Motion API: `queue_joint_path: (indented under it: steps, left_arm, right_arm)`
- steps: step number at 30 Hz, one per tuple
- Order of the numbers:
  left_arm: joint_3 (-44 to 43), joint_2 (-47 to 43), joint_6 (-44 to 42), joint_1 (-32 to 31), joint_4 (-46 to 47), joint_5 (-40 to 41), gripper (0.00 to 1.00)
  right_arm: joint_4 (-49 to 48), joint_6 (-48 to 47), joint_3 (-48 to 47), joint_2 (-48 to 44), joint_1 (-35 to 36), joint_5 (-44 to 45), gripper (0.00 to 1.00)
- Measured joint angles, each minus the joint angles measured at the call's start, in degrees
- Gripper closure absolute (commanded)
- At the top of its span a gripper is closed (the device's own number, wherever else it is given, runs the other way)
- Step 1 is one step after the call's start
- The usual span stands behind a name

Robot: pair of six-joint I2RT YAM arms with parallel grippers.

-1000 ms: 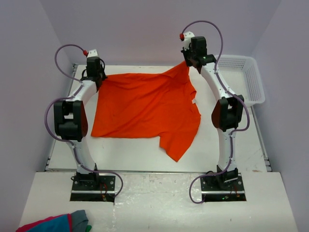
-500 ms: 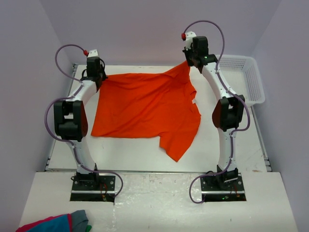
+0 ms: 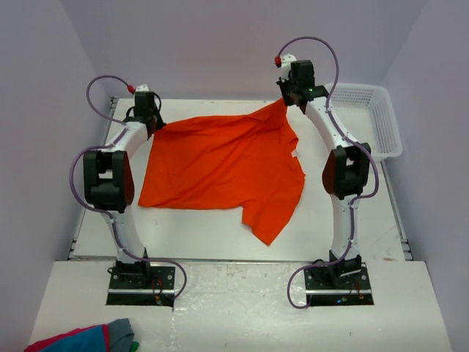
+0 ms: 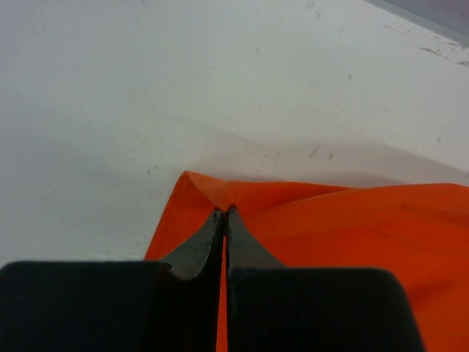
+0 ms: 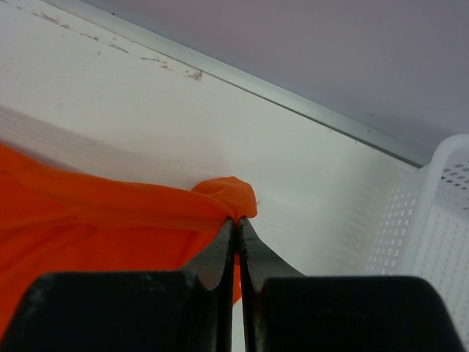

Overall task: Fold and stack the t-shirts
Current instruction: Flatten out the tshirt

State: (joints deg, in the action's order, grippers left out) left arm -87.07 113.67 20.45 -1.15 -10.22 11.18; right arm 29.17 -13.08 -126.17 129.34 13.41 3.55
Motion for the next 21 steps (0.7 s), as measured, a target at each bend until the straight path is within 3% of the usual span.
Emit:
queue_joint_path:
  steps: [6,14,21]
  left_arm:
    - [8.63,-6.64,9.60,-1.70,-5.77,-0.48,1.00]
    - [18.97,-17.22,22.40,-11.69,-10.75,-3.91,1.00]
    - [21.99,-13.49,29.88,-10.99,-13.40,-5.75,1.00]
  right_arm:
    - [-0.11,0.46,5.51,-2.78,0.04,0.02,1.00]
    - [-0.22,1.05,7.93,-6.78,0.59,0.00,1.00]
    - [-0.55,1.66,8.66,-7.65,1.31,0.00,1.00]
